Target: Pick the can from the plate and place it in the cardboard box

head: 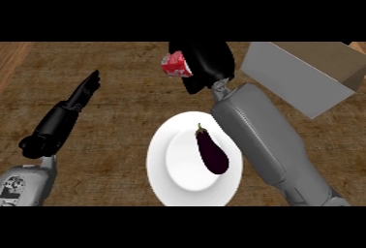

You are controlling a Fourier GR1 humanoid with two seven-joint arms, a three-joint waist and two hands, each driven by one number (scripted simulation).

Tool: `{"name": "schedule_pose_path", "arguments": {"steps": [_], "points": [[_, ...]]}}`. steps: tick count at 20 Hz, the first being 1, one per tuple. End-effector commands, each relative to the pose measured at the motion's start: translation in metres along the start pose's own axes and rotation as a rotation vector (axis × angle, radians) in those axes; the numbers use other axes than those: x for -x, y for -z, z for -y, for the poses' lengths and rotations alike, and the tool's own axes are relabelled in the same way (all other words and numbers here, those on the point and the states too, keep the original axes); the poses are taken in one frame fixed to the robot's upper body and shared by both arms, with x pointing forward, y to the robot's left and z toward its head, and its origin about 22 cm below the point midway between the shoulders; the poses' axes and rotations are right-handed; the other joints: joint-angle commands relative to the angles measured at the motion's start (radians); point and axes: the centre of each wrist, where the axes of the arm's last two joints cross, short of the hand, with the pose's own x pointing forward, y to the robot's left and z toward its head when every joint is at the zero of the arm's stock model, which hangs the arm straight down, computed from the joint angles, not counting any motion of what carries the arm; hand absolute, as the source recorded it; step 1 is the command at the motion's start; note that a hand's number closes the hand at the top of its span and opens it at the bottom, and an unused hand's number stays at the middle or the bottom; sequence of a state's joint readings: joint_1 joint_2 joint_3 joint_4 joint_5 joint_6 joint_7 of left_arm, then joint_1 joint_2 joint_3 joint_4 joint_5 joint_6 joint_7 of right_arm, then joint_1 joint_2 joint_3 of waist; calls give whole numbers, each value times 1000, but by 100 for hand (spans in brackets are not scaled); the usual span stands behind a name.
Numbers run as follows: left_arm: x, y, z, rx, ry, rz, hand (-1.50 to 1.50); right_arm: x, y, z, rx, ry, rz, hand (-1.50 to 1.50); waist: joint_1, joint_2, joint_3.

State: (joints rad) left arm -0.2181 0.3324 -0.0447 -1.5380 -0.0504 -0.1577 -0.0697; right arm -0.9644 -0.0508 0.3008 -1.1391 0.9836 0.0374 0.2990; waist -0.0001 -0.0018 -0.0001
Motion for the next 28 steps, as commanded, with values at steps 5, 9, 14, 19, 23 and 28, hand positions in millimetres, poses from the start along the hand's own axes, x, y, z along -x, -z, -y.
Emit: {"name": "schedule_pose_path", "arguments": {"steps": [5, 9, 14, 19, 23, 28], "points": [[-5, 13, 18, -1, 1, 8, 0, 52, 14, 61, 236, 121, -331, 150, -4, 3, 0], [-3, 13, 9, 18, 5, 15, 0, 87, 26, 85, 302, 127, -439, 150, 9, 8, 0], [-13, 23, 9, 20, 2, 12, 0, 145, 23, 99, 286, 86, -483, 150, 12, 8, 0], [3, -4, 13, 23, 1, 12, 0, 193, 10, 87, 69, -25, -548, 150, 21, 7, 0], [-17, 10, 16, 19, -10, 21, 0, 239, -7, 97, -134, 26, -625, 150, 28, 11, 1], [-9, 1, 11, 35, -10, 32, 0, 280, -29, 108, -287, 31, -636, 150, 44, 18, 1]]}}
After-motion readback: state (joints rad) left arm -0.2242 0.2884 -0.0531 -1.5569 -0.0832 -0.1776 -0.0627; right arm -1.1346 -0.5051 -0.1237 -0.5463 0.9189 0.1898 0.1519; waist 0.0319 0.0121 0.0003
